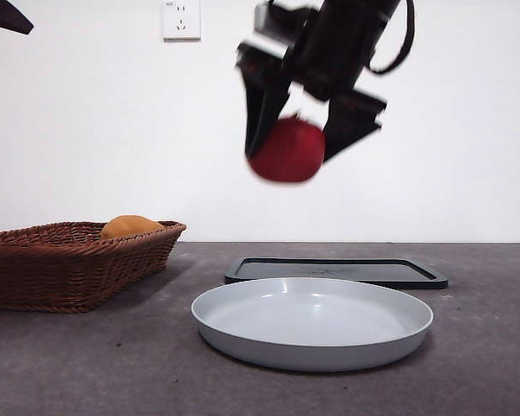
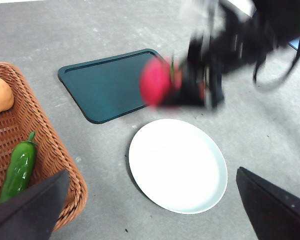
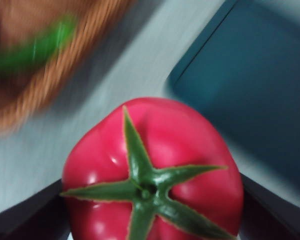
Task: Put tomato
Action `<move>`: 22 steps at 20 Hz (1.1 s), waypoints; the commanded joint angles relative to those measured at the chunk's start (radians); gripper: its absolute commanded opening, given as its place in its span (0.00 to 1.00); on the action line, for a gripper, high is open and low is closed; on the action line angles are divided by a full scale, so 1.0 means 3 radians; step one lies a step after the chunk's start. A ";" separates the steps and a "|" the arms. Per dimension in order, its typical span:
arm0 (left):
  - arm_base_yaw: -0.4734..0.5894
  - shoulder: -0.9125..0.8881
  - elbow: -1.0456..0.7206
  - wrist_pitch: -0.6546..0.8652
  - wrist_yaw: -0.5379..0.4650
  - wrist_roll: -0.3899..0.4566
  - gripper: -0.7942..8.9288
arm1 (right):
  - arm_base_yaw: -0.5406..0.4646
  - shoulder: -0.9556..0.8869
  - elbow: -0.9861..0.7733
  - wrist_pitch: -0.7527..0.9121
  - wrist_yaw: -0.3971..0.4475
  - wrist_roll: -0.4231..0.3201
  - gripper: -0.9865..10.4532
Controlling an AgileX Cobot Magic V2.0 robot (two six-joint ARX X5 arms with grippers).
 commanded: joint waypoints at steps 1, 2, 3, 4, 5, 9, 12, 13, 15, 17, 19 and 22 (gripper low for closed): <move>-0.0013 0.0014 0.0045 0.0017 -0.0011 -0.0018 0.73 | -0.0148 0.0231 0.0412 -0.0080 0.0043 -0.0085 0.40; -0.0013 0.0014 0.0045 0.0015 -0.0010 -0.0018 0.73 | -0.0245 0.0357 0.0614 -0.0144 0.0045 -0.0103 0.40; -0.0013 0.0014 0.0045 0.0015 -0.0011 -0.0018 0.73 | -0.0338 0.0511 0.0805 -0.0175 0.0039 -0.0106 0.40; -0.0013 0.0014 0.0045 0.0015 -0.0011 -0.0018 0.73 | -0.0444 0.0711 0.1033 -0.0237 0.0037 -0.0106 0.40; -0.0013 0.0014 0.0045 0.0014 -0.0010 -0.0018 0.73 | -0.0518 0.0882 0.1198 -0.0256 0.0037 -0.0107 0.40; -0.0013 0.0014 0.0045 0.0015 -0.0010 -0.0018 0.73 | -0.0702 0.1437 0.1513 -0.0177 -0.0017 -0.0118 0.40; -0.0013 0.0014 0.0045 0.0014 -0.0011 -0.0018 0.73 | -0.0734 0.1699 0.1548 -0.0085 -0.0015 -0.0144 0.40; -0.0013 0.0014 0.0045 0.0014 -0.0011 -0.0018 0.73 | -0.0734 0.1769 0.1548 -0.0050 -0.0013 -0.0156 0.40; -0.0013 0.0014 0.0045 0.0015 -0.0011 -0.0018 0.73 | -0.0732 0.1893 0.1548 0.0029 -0.0014 -0.0186 0.40; -0.0013 0.0014 0.0045 0.0017 -0.0010 -0.0018 0.73 | -0.0734 0.1996 0.1548 0.0060 -0.0005 -0.0195 0.40; -0.0013 0.0014 0.0045 0.0015 -0.0011 -0.0018 0.73 | -0.0734 0.2055 0.1548 0.0031 0.0000 -0.0193 0.40; -0.0013 0.0014 0.0045 0.0015 -0.0011 -0.0018 0.73 | -0.0732 0.2076 0.1548 0.0031 -0.0003 -0.0197 0.40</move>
